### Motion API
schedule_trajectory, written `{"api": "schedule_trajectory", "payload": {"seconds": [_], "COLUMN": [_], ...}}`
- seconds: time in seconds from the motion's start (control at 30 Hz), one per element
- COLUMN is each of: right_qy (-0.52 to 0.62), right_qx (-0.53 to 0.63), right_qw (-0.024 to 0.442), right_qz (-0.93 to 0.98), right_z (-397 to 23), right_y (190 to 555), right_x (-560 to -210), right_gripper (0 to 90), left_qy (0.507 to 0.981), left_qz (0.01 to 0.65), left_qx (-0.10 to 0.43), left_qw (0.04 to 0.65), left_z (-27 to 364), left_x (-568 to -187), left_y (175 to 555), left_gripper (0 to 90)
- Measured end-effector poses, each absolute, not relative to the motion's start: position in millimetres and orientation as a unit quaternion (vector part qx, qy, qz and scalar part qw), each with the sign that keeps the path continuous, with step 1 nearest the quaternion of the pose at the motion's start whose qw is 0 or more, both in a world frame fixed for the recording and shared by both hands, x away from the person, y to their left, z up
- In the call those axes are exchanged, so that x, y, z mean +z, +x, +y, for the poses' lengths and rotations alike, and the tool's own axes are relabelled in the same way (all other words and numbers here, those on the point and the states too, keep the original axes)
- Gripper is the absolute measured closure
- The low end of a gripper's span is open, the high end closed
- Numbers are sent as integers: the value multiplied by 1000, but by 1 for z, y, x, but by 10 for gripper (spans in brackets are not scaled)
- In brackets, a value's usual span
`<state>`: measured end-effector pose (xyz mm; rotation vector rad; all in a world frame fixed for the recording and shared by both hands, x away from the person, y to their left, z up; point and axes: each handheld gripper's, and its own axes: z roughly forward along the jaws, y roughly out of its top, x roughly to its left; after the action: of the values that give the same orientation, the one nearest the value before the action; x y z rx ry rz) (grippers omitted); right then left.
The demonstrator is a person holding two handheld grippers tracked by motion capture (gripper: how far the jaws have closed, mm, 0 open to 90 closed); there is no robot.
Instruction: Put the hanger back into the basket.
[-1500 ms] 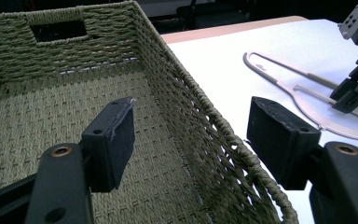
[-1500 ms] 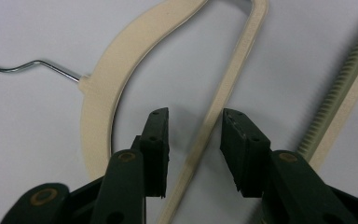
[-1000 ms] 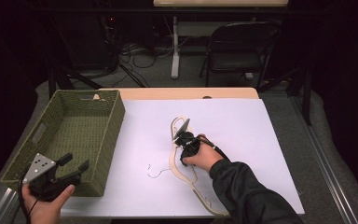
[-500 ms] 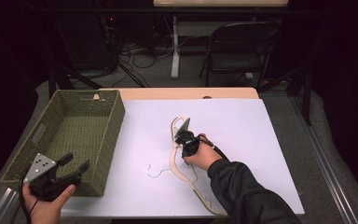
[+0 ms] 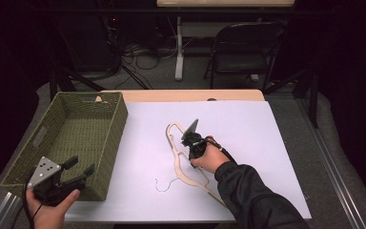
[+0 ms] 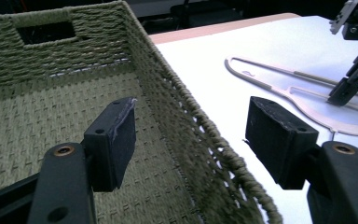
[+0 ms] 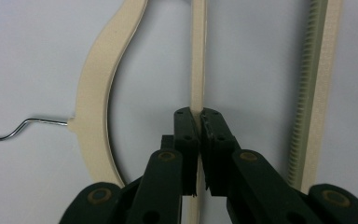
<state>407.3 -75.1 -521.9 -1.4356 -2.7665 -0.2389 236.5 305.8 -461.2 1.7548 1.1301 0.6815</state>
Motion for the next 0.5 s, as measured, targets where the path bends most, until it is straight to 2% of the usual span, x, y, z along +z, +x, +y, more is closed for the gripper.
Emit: {"api": "schedule_trajectory", "payload": {"seconds": [0.07, 0.1, 0.5], "right_qy": [-476, -452, -391], "right_qx": [-106, -80, -110], "right_qw": [9, 16, 42], "right_qz": [-873, -888, -913], "right_z": [-74, -76, -92], "right_y": [403, 406, 388], "right_x": [-524, -519, -494], "right_gripper": [855, 855, 855], "left_qy": [714, 716, 735], "left_qz": [454, 452, 418], "left_qx": [276, 275, 267], "left_qw": [456, 455, 463], "left_z": [303, 302, 275], "left_x": [-461, -460, -460], "left_y": [236, 236, 234], "left_gripper": [335, 336, 336]}}
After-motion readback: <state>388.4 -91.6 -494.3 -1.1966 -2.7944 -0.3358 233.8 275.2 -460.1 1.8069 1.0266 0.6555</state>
